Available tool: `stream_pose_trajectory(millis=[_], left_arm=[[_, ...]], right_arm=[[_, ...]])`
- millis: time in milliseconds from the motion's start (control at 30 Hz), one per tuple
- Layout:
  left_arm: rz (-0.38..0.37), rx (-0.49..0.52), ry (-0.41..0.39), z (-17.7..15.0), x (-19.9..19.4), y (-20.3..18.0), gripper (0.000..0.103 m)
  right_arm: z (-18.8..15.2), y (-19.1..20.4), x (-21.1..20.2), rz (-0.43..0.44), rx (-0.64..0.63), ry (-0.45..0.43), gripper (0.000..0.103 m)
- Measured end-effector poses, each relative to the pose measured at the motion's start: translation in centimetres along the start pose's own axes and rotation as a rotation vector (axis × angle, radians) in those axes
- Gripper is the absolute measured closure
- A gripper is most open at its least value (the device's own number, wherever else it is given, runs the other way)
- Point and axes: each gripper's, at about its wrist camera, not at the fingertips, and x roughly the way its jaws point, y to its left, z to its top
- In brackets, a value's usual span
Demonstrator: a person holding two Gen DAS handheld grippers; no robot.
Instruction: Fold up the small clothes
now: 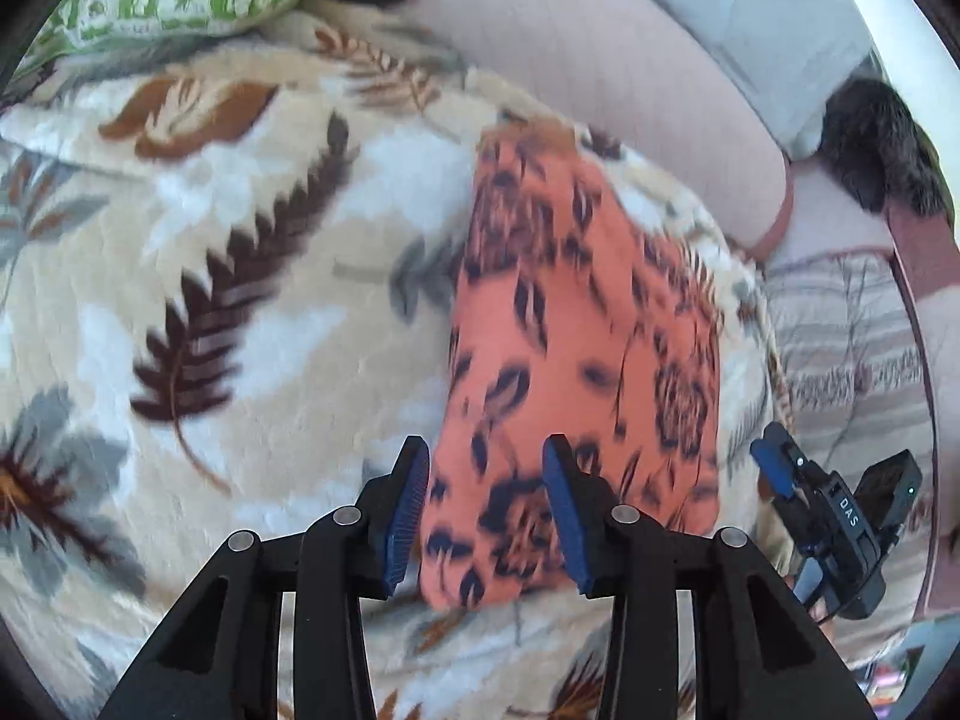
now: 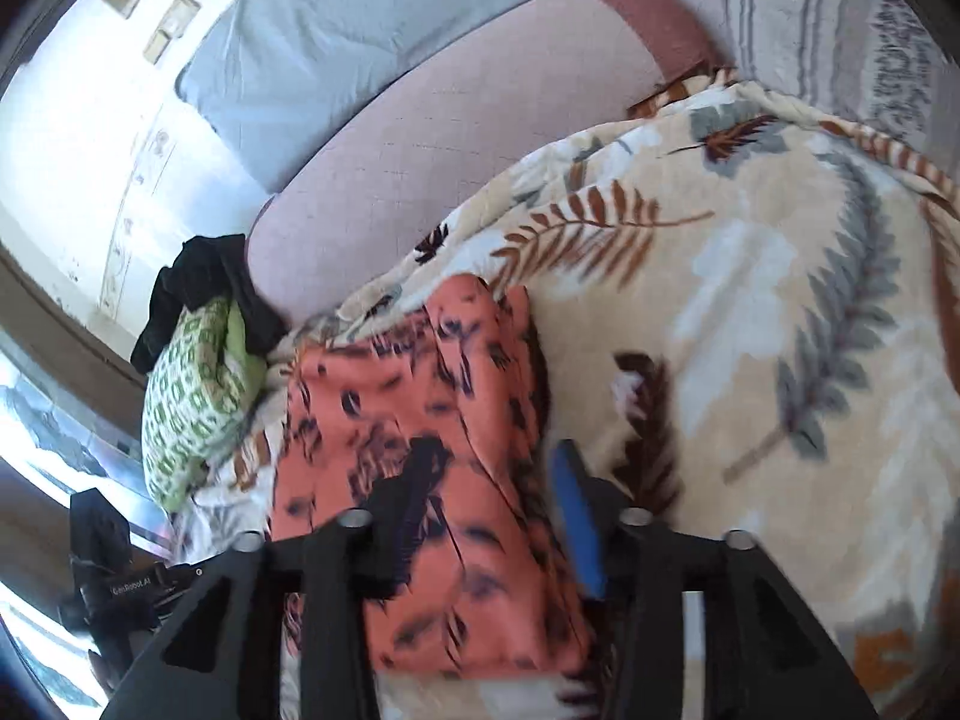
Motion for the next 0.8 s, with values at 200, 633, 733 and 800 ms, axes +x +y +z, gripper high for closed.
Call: stream_pose_trajectory(millis=[200,633,733,800], left_arm=[[0.053,0.012,0.038,6.7,5.0,-3.0,0.062],[-0.115,-0.149,0.112,7.8,10.8,1.5,0.052],[-0.22,-0.182,0.115,5.3,9.4,2.5,0.045],[-0.304,-0.244,0.149,3.9,10.1,3.5,0.039]], right_arm=[[4.4,2.6,8.5,-0.107,-0.038,0.123,0.055],[3.3,-3.1,6.7,0.067,0.104,0.088,0.058],[1.6,-4.7,5.5,0.151,0.14,0.108,0.039],[0.3,-5.1,6.4,0.168,0.138,0.169,0.038]])
